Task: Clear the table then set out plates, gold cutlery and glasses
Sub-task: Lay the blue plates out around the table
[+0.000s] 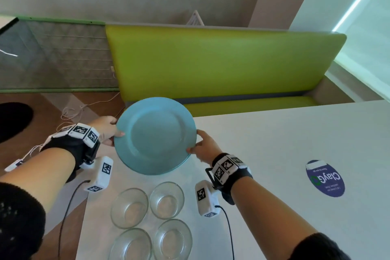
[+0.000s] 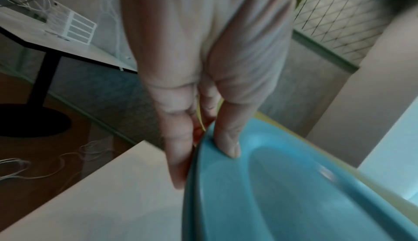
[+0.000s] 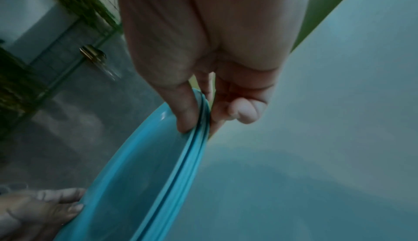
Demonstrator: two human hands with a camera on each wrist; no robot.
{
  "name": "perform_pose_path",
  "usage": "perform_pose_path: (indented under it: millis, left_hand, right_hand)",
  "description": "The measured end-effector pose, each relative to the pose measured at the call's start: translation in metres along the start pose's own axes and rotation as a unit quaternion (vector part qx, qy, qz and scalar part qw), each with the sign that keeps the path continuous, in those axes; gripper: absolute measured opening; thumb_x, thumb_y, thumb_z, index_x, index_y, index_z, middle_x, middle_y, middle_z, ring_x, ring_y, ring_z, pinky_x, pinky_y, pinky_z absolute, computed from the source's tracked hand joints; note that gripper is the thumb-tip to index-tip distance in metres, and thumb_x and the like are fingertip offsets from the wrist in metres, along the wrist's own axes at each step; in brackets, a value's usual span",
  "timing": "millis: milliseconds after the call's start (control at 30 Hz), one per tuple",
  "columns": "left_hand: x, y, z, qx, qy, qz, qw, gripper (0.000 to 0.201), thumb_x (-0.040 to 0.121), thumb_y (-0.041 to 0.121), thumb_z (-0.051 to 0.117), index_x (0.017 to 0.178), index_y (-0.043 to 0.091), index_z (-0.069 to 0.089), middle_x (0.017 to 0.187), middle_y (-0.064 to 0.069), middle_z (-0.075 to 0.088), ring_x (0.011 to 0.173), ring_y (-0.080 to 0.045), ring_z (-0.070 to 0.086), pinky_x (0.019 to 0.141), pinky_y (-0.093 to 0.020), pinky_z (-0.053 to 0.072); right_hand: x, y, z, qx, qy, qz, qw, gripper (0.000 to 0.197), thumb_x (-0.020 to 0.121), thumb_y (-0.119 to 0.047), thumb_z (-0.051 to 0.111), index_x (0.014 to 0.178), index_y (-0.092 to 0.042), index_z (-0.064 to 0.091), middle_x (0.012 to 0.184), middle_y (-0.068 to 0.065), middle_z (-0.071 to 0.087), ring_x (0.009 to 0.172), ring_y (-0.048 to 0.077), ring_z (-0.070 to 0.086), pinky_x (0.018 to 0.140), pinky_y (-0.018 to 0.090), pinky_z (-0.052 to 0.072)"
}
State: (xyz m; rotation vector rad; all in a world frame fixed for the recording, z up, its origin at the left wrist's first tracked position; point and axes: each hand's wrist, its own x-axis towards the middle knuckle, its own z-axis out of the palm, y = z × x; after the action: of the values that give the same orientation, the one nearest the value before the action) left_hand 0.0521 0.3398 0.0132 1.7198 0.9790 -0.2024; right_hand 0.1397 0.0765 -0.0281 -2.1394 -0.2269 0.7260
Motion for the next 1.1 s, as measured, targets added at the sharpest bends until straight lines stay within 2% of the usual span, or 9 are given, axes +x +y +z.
perform_pose_path:
  millis: [133,200,267,367,500,667,767,933,1100]
  left_hand:
    - [-0.032,0.039,0.004,-0.029,-0.015,0.074,0.997,0.026,0.089,-0.01,0.053,0.114,-0.005,0.051,0.123,-0.02,0.056,0.089,-0.032,0.065,0.075,-0.043,0.055]
    - [-0.05,0.052,0.008,-0.034,-0.037,0.107,0.993,0.012,0.089,-0.008,0.054,0.086,0.004,0.051,0.106,-0.02,0.06,0.057,-0.022,0.067,0.055,-0.036,0.059]
    - [-0.07,0.061,0.016,-0.034,-0.046,0.138,0.989,0.014,0.089,-0.003,0.056,0.082,0.006,0.048,0.089,-0.014,0.058,0.055,-0.02,0.061,0.038,-0.027,0.053]
    - [-0.107,0.067,0.031,-0.051,-0.086,0.177,0.979,0.012,0.089,0.01,0.061,0.083,0.003,0.052,0.076,-0.011,0.057,0.061,-0.022,0.054,0.039,-0.024,0.052]
    - [-0.155,0.058,0.052,-0.111,-0.107,0.196,0.968,0.02,0.086,0.021,0.065,0.076,0.006,0.057,0.047,0.0,0.065,0.037,-0.01,0.06,0.04,-0.017,0.05]
    - [-0.212,0.03,0.091,-0.187,-0.181,0.18,0.949,0.03,0.09,0.033,0.059,0.098,0.004,0.059,0.076,-0.005,0.066,0.062,-0.018,0.062,0.045,-0.02,0.053]
    - [-0.238,0.014,0.112,-0.225,-0.211,0.157,0.938,0.04,0.09,0.041,0.056,0.11,0.006,0.057,0.083,-0.006,0.065,0.059,-0.017,0.065,0.04,-0.02,0.052]
    - [-0.254,-0.009,0.143,-0.232,-0.226,0.125,0.938,0.046,0.09,0.039,0.057,0.118,0.002,0.058,0.096,-0.011,0.067,0.07,-0.02,0.064,0.065,-0.032,0.056]
    - [-0.251,-0.023,0.161,-0.217,-0.21,0.117,0.946,0.029,0.094,0.035,0.052,0.107,0.009,0.054,0.096,-0.013,0.063,0.07,-0.023,0.06,0.073,-0.038,0.052]
  right_hand:
    - [-0.033,-0.027,-0.034,0.06,0.076,-0.021,0.995,0.06,0.086,-0.033,0.064,0.138,-0.02,0.039,0.083,0.008,0.059,0.051,0.016,0.045,0.044,0.026,0.036]
    - [-0.059,-0.037,-0.051,0.085,0.118,-0.032,0.989,0.052,0.088,-0.036,0.061,0.134,-0.018,0.043,0.086,0.007,0.058,0.047,0.016,0.041,0.042,0.025,0.033]
    - [-0.087,-0.04,-0.067,0.1,0.163,-0.045,0.981,0.046,0.09,-0.031,0.059,0.129,-0.012,0.046,0.077,0.003,0.054,0.045,0.016,0.039,0.04,0.024,0.03]
    - [-0.134,-0.037,-0.087,0.125,0.223,-0.046,0.966,0.044,0.091,-0.026,0.058,0.13,-0.01,0.046,0.069,0.0,0.048,0.046,0.016,0.037,0.039,0.022,0.028]
    - [-0.201,-0.024,-0.098,0.177,0.27,-0.047,0.945,0.042,0.092,-0.026,0.055,0.131,-0.013,0.044,0.073,0.004,0.05,0.051,0.016,0.039,0.044,0.023,0.03]
    - [-0.271,0.01,-0.094,0.235,0.332,-0.024,0.913,0.041,0.091,-0.025,0.056,0.129,-0.015,0.044,0.097,0.01,0.059,0.07,0.023,0.053,0.049,0.026,0.039]
    - [-0.301,0.032,-0.094,0.288,0.349,-0.01,0.892,0.041,0.091,-0.024,0.057,0.127,-0.009,0.047,0.118,0.019,0.059,0.085,0.029,0.058,0.057,0.031,0.048]
    - [-0.337,0.067,-0.094,0.352,0.364,0.02,0.862,0.019,0.097,-0.015,0.047,0.113,-0.006,0.051,0.101,0.015,0.057,0.071,0.025,0.057,0.048,0.031,0.053]
    - [-0.347,0.101,-0.1,0.357,0.423,0.074,0.83,0.019,0.097,-0.018,0.046,0.088,-0.003,0.054,0.079,0.011,0.054,0.074,0.029,0.054,0.061,0.038,0.044]
